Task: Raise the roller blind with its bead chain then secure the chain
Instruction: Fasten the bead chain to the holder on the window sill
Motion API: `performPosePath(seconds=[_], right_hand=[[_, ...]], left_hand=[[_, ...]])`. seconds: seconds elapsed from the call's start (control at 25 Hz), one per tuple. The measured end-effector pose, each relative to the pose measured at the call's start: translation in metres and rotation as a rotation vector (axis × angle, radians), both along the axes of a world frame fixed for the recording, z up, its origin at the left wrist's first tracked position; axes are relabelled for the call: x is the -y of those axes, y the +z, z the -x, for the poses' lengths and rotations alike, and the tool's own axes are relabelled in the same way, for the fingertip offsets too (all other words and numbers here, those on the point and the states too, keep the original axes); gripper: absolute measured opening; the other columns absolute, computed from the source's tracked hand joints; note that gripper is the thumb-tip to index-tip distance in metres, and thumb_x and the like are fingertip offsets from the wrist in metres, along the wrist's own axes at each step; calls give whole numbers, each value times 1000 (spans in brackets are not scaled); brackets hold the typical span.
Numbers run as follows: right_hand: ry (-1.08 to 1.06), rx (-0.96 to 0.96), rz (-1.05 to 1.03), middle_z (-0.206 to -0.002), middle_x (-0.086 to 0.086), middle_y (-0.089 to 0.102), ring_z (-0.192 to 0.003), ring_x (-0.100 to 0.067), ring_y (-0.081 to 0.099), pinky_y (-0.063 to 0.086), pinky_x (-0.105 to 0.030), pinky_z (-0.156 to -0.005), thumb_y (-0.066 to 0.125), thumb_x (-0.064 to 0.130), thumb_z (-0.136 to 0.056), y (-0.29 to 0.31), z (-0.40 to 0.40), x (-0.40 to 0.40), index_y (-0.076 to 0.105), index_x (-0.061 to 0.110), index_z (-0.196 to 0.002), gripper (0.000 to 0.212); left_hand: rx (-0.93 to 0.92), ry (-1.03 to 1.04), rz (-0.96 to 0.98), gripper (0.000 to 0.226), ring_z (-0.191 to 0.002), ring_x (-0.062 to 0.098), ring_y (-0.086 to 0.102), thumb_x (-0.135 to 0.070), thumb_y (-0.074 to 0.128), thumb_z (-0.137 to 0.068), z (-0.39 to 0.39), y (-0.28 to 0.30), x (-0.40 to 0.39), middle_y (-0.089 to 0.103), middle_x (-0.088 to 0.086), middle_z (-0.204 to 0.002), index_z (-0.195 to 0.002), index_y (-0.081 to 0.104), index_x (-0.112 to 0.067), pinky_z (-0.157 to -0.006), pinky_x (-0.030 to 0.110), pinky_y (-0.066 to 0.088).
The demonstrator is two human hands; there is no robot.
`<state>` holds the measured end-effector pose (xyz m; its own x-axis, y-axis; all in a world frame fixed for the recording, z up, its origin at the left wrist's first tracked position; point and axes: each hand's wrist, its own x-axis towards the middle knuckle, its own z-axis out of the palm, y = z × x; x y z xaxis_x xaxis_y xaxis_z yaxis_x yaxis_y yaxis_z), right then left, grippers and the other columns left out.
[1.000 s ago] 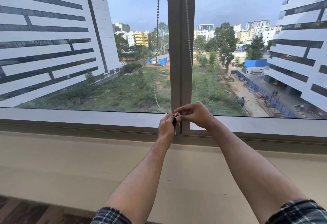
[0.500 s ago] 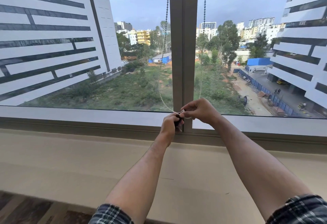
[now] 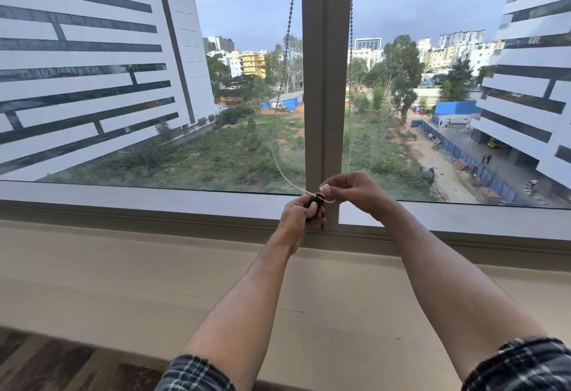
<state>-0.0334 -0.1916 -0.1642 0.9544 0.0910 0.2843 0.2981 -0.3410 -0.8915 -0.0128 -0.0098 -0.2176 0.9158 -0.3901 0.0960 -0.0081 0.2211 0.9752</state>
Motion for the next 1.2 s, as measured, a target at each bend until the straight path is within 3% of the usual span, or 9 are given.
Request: performPosePath(seconds=[0.2, 0.36, 0.6, 0.76, 0.84, 0.96, 1.04, 1.12, 1.2], right_hand=[[43, 33, 94, -98, -21, 79, -82, -12, 73, 58, -19, -76, 83, 6, -83, 1, -2, 1, 79, -2, -102, 21], [31, 71, 153, -92, -13, 81, -81, -10, 73, 56, -17, -77, 88, 12, -79, 2, -1, -3, 82, 5, -97, 20], [50, 62, 149, -93, -21, 79, -81, -13, 70, 57, -19, -79, 86, 0, -77, -1, -3, -3, 80, -2, -103, 26], [51, 13, 249, -64, 11, 72, -60, 3, 58, 45, -13, -62, 82, 10, -85, -4, -3, 0, 82, 6, -95, 11], [39, 40, 322, -53, 15, 59, -56, 0, 48, 40, -18, -59, 80, 18, -88, -5, -3, 0, 82, 15, -82, 7], [-18, 76, 410, -42, 17, 51, -44, 1, 43, 32, -9, -51, 79, 18, -88, -3, -5, -5, 76, 21, -70, 18], [-74, 101, 405, -49, 20, 61, -49, 4, 53, 37, -8, -53, 82, 19, -86, -7, -4, -8, 81, 14, -82, 6], [-175, 226, 387, -69, 13, 72, -63, 0, 62, 45, -14, -62, 87, 23, -80, -18, 0, -13, 81, 14, -95, 18], [-295, 432, 389, -77, 1, 69, -67, -13, 58, 45, -17, -63, 90, 23, -76, -38, 2, -15, 75, 13, -88, 23]], left_hand=[[0, 0, 21, 28, -66, 14, 59, 7, 45, -99, 0, -2, -3, 60, 4, -74, -102, 71, -4, -74, 31, 55], [30, -11, -4, 30, -69, 12, 57, 7, 45, -98, -1, -5, -5, 59, 3, -74, -95, 70, -8, -70, 27, 55], [14, -25, 3, 30, -68, 13, 56, 7, 44, -101, 5, -6, -3, 57, 4, -74, -97, 70, -6, -71, 26, 57], [16, -22, -58, 24, -64, 7, 60, -1, 46, -105, 6, -7, -3, 58, 4, -73, -111, 69, -3, -72, 25, 60], [45, 22, -92, 22, -67, 9, 61, 0, 51, -103, 5, -10, 0, 61, 5, -75, -112, 71, -3, -72, 23, 59], [133, 130, -164, 20, -67, 17, 58, 0, 60, -96, 6, -16, 8, 64, 8, -73, -100, 76, -12, -74, 31, 53], [176, 187, -229, 18, -72, 19, 61, -9, 66, -91, 6, -20, 11, 72, 12, -77, -96, 77, -22, -78, 35, 52], [198, 211, -272, 14, -81, 16, 68, -16, 70, -90, 4, -23, 11, 79, 7, -91, -99, 75, -25, -85, 35, 56], [190, 219, -295, 14, -93, 13, 72, -15, 70, -92, 3, -24, 11, 78, 0, -99, -105, 72, -21, -93, 33, 56]])
